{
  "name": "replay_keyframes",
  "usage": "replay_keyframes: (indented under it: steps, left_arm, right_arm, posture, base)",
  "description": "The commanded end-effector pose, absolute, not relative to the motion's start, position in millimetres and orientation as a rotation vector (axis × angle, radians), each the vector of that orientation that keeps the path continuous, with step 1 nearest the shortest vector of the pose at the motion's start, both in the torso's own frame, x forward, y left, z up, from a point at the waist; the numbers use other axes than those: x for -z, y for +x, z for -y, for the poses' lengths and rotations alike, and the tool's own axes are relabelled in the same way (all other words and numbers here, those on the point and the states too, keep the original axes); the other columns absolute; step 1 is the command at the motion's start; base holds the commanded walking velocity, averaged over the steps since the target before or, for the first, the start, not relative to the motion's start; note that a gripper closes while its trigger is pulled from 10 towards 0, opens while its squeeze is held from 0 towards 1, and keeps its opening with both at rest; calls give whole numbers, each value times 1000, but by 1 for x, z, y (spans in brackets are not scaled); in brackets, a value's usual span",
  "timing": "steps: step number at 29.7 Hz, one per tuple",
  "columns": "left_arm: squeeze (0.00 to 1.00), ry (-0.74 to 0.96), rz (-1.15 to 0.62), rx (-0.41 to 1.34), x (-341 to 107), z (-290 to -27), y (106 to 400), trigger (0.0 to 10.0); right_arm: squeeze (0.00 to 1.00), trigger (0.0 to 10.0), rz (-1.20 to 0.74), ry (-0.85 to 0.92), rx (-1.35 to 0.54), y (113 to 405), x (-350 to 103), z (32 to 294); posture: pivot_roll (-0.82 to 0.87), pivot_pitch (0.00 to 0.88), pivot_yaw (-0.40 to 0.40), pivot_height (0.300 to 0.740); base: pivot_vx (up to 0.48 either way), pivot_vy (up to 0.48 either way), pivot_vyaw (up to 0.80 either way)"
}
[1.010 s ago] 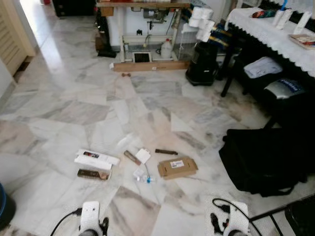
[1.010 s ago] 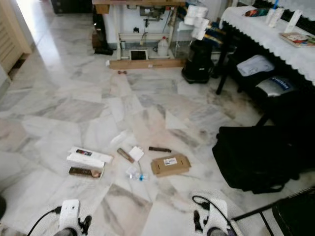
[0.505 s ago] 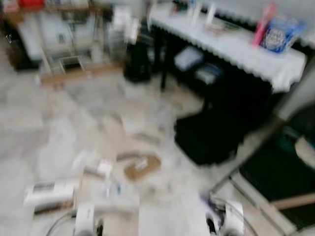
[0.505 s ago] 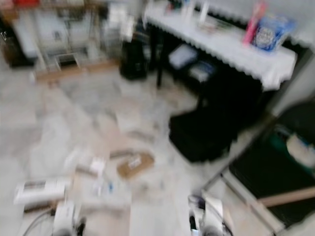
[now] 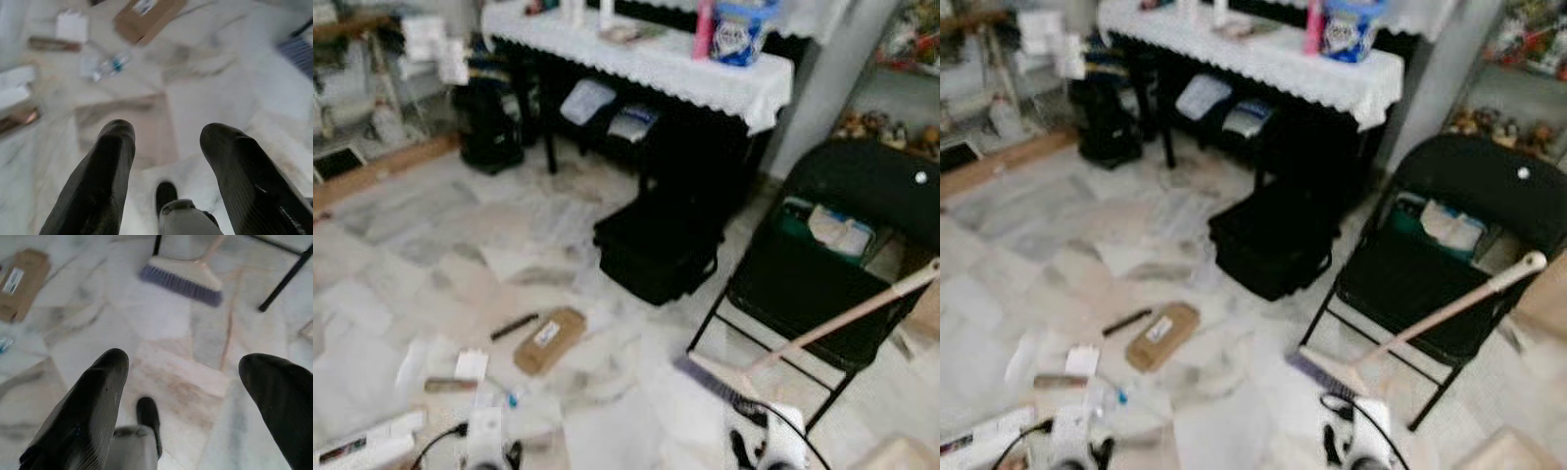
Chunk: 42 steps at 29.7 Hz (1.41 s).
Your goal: Sweep floor
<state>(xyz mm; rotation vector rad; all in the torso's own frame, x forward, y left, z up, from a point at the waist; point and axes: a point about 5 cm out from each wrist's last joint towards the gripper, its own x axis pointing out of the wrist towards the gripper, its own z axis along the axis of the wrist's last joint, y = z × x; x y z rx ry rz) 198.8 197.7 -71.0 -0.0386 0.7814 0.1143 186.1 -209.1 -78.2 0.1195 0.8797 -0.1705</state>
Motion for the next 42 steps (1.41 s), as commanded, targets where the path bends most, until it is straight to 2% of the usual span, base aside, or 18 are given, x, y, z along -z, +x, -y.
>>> replay_keyframes:
  steps: [1, 32, 42]
  left_arm:
    - [0, -39, -798, -132, 73, -204, 193, 10000]
    - [0, -32, -794, -117, 72, -205, 194, 10000]
    - [0, -34, -777, -109, 70, -205, 197, 10000]
  right_arm:
    - [0, 10000, -877, 129, 161, 187, 79, 205]
    - [0, 10000, -880, 130, 161, 184, 80, 205]
    - [0, 10000, -879, 129, 163, 182, 81, 206]
  posture:
    - [3, 11, -14, 740]
    - [-1, 0, -7, 740]
    - [-4, 0, -2, 740]
  base:
    - [0, 0, -756]
    - [0, 0, -751]
    - [0, 0, 0]
